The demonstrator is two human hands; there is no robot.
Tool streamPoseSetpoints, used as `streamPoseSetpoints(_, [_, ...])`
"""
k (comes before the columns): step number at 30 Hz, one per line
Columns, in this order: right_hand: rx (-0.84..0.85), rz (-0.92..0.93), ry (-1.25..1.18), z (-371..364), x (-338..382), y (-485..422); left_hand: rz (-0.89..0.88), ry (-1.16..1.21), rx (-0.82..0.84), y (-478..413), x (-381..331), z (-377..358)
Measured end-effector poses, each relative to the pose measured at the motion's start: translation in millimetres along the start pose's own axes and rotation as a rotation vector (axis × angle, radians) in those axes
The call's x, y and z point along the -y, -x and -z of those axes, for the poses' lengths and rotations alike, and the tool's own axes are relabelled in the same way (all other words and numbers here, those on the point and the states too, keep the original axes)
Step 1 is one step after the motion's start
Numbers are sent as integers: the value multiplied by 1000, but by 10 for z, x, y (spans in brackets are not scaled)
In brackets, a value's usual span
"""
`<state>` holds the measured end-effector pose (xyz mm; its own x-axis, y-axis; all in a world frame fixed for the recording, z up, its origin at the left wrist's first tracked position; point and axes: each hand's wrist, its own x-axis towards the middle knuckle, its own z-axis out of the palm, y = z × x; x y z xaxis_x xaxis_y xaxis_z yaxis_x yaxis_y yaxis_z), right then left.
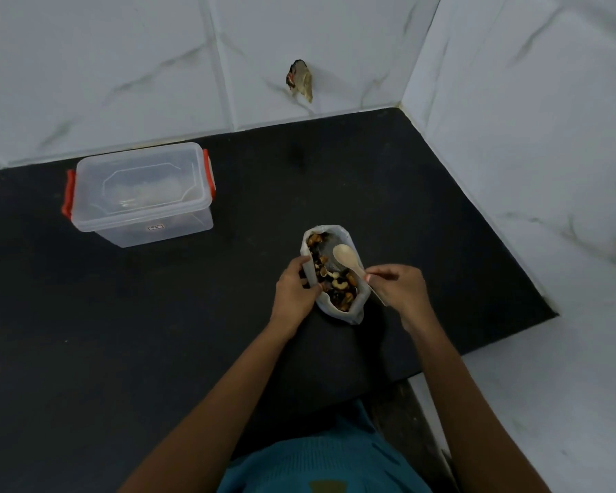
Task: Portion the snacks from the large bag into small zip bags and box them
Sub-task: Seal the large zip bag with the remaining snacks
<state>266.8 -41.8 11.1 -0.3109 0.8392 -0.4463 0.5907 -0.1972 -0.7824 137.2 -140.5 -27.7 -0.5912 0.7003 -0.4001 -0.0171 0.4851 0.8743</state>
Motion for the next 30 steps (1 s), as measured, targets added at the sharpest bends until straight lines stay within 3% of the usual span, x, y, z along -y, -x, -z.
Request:
streamPoseSetpoints(7, [150,-130,-256,85,311,-202,45,0,-14,-70,-43,40])
streamPoseSetpoints(18, [12,242,100,-789,929,-1014,95,39,-86,-276,-27,110])
streamPoseSetpoints(30, [-15,284,237,-1433,1106,-1412,98,9,-53,-383,3,153])
